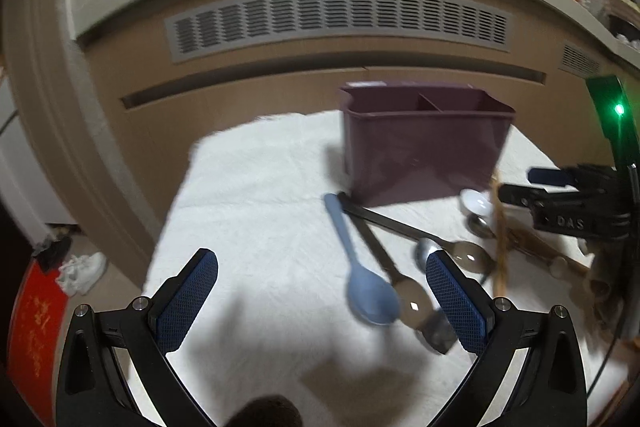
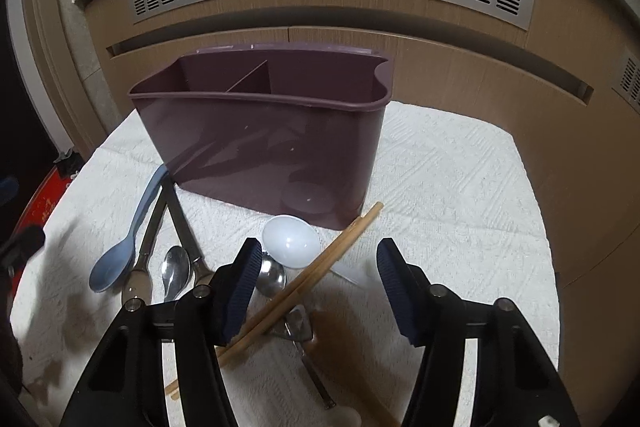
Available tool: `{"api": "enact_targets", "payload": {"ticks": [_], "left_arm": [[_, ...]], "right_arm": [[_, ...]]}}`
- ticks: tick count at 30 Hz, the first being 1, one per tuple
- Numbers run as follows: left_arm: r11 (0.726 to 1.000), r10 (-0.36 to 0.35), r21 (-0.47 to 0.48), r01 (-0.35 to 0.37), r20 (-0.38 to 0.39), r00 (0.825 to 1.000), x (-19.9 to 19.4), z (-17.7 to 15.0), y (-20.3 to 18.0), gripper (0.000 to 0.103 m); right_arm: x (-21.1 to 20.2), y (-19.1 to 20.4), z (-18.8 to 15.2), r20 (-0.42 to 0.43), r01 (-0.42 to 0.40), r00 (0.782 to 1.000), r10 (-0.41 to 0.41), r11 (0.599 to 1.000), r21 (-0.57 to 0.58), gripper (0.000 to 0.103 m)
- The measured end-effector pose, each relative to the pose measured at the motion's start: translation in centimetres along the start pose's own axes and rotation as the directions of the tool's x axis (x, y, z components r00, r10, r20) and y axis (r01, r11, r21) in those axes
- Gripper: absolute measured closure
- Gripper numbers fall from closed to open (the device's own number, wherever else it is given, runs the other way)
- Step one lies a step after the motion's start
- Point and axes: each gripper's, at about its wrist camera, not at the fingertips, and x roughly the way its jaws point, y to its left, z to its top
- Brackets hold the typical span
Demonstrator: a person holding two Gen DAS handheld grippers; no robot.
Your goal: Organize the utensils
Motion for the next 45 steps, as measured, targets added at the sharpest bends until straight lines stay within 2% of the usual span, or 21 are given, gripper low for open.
{"api": "enact_targets", "payload": {"ticks": [3, 5, 7, 9, 10, 12, 14, 16, 17, 19, 20, 21, 24, 27, 30, 34, 37, 40, 42, 44, 45], "left_arm": [[0.999, -0.019, 0.029, 0.020, -0.037, 0.999, 1.5, 0.2, -1.5, 0.000], [0.997, -0.068, 0.021, 0.069, -0.079, 0.995, 2.8, 0.7, -2.7, 0.003], [0.995, -0.100, -0.015, 0.099, -0.113, 0.989, 3.8, 1.1, -3.4, 0.023], [0.989, -0.138, -0.078, 0.127, -0.164, 0.977, 5.1, 1.4, -4.1, 0.033], [0.985, -0.154, -0.105, 0.137, -0.177, 0.972, 5.6, 1.5, -4.3, 0.034], [0.981, -0.152, -0.150, 0.124, -0.191, 0.970, 6.5, 1.7, -4.4, 0.037], [0.980, -0.109, -0.181, 0.077, -0.175, 0.978, 7.2, 2.3, -3.5, 0.039], [0.979, -0.071, -0.198, 0.037, -0.170, 0.983, 7.9, 3.0, -2.3, 0.052], [0.978, -0.058, -0.206, 0.020, -0.180, 0.982, 8.5, 3.3, -1.7, 0.054], [0.969, -0.122, -0.238, 0.065, -0.234, 0.965, 10.0, 3.5, -0.9, 0.056], [0.960, -0.181, -0.257, 0.110, -0.273, 0.945, 10.8, 3.5, -0.9, 0.056], [0.957, -0.193, -0.265, 0.116, -0.288, 0.938, 11.0, 3.4, -0.8, 0.057], [0.965, -0.171, -0.242, 0.100, -0.295, 0.940, 11.3, 3.6, -1.4, 0.057], [0.969, -0.168, -0.227, 0.094, -0.335, 0.927, 11.9, 3.8, -2.4, 0.057], [0.979, -0.114, -0.198, 0.044, -0.361, 0.926, 12.4, 3.9, -3.3, 0.057], [0.967, -0.101, -0.254, 0.000, -0.384, 0.918, 13.7, 4.5, -2.8, 0.057], [0.976, -0.020, -0.208, -0.069, -0.396, 0.918, 14.4, 5.0, -3.5, 0.057], [0.987, 0.044, -0.129, -0.100, -0.380, 0.924, 14.5, 5.2, -4.7, 0.058], [0.992, 0.050, -0.091, -0.087, -0.353, 0.934, 14.2, 4.9, -5.0, 0.062], [0.994, 0.053, -0.071, -0.080, -0.324, 0.945, 13.4, 4.5, -4.9, 0.074], [0.995, 0.052, -0.065, -0.075, -0.305, 0.951, 12.8, 4.3, -4.6, 0.083]], "right_arm": [[-0.5, -0.1, -0.3, 0.016, 0.022, 1.000, -0.022, 1.000, -0.011, 0.045], [-1.0, -0.5, -0.8, 0.022, 0.031, 0.999, -0.031, 0.999, -0.022, 0.045], [-1.8, -1.1, -1.4, 0.035, 0.049, 0.998, -0.048, 0.998, -0.029, 0.045], [-2.5, -1.9, -2.1, 0.047, 0.068, 0.997, -0.067, 0.997, -0.025, 0.045], [-2.9, -2.3, -2.4, 0.052, 0.071, 0.996, -0.070, 0.997, -0.021, 0.045], [-3.6, -3.0, -3.0, 0.067, 0.082, 0.995, -0.080, 0.997, -0.016, 0.045], [-4.1, -3.3, -3.4, 0.085, 0.094, 0.992, -0.092, 0.995, -0.020, 0.045], [-4.6, -3.8, -3.9, 0.107, 0.108, 0.989, -0.106, 0.994, -0.021, 0.045], [-4.7, -4.0, -4.2, 0.113, 0.109, 0.988, -0.106, 0.994, -0.018, 0.045], [-4.5, -4.4, -4.5, 0.113, 0.094, 0.989, -0.093, 0.996, -0.005, 0.045], [-4.4, -4.6, -4.7, 0.111, 0.089, 0.990, -0.089, 0.996, 0.001, 0.045], [-4.3, -4.6, -4.8, 0.109, 0.086, 0.990, -0.086, 0.996, 0.006, 0.045], [-4.1, -4.8, -4.9, 0.113, 0.075, 0.991, -0.077, 0.997, 0.015, 0.045], [-4.1, -4.7, -4.9, 0.119, 0.069, 0.990, -0.070, 0.998, 0.012, 0.045], [-3.9, -4.7, -5.1, 0.119, 0.068, 0.991, -0.069, 0.998, 0.013, 0.045], [-4.0, -4.7, -5.2, 0.121, 0.065, 0.990, -0.067, 0.998, 0.020, 0.043], [-3.9, -4.6, -5.3, 0.120, 0.060, 0.991, -0.062, 0.998, 0.018, 0.042], [-4.0, -4.4, -5.5, 0.124, 0.064, 0.990, -0.065, 0.998, 0.011, 0.042], [-4.1, -4.4, -5.4, 0.126, 0.059, 0.990, -0.060, 0.998, 0.011, 0.042], [-4.3, -4.6, -5.1, 0.123, 0.031, 0.992, -0.033, 0.999, 0.013, 0.041], [-4.3, -4.9, -4.6, 0.109, -0.007, 0.994, 0.005, 1.000, 0.017, 0.039]]}}
